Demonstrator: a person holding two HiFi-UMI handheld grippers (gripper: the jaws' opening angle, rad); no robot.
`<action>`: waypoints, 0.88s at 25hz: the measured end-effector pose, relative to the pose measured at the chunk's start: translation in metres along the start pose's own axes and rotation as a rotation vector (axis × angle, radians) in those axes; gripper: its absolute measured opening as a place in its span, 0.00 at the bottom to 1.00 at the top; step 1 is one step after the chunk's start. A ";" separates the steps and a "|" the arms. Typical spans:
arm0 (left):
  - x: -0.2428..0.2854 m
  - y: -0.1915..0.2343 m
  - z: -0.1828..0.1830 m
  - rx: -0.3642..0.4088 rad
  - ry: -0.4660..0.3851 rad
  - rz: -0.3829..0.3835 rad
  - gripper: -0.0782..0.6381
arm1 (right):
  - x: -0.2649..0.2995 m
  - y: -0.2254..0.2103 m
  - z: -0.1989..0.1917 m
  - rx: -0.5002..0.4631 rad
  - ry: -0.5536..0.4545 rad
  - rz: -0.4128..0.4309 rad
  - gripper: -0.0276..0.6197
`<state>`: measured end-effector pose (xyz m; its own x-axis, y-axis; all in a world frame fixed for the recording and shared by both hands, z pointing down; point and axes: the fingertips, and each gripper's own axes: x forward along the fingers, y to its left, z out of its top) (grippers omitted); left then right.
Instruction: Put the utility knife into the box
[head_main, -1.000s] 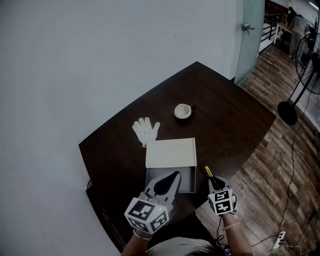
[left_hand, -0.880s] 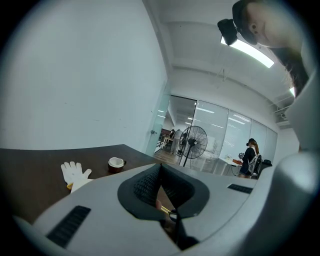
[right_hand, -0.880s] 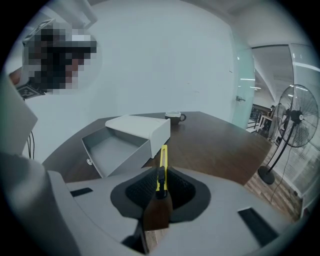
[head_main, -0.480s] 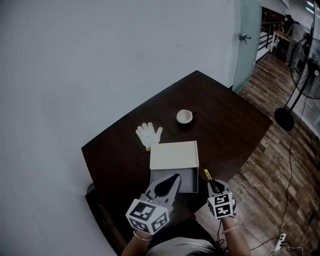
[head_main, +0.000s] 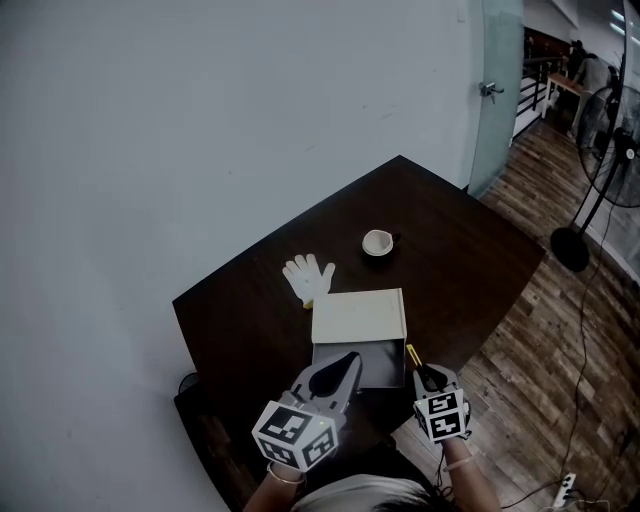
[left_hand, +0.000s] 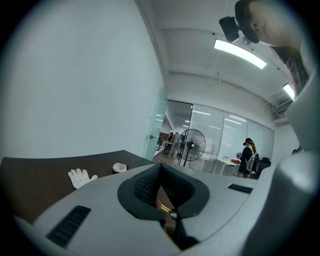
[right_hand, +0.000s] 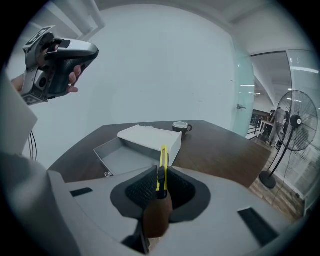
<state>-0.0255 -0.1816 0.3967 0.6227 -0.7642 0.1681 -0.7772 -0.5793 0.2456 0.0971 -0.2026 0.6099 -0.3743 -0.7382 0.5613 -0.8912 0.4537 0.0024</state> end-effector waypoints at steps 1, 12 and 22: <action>-0.003 0.001 0.001 0.001 -0.003 0.001 0.13 | 0.000 0.002 0.001 -0.003 -0.002 0.002 0.14; -0.021 0.018 0.007 -0.015 -0.041 0.051 0.13 | 0.012 0.027 0.018 -0.060 -0.001 0.065 0.14; -0.043 0.041 0.011 -0.035 -0.066 0.123 0.13 | 0.029 0.054 0.033 -0.110 0.002 0.129 0.14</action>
<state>-0.0852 -0.1759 0.3896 0.5149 -0.8463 0.1364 -0.8430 -0.4710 0.2600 0.0301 -0.2158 0.5994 -0.4832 -0.6690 0.5647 -0.8022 0.5967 0.0204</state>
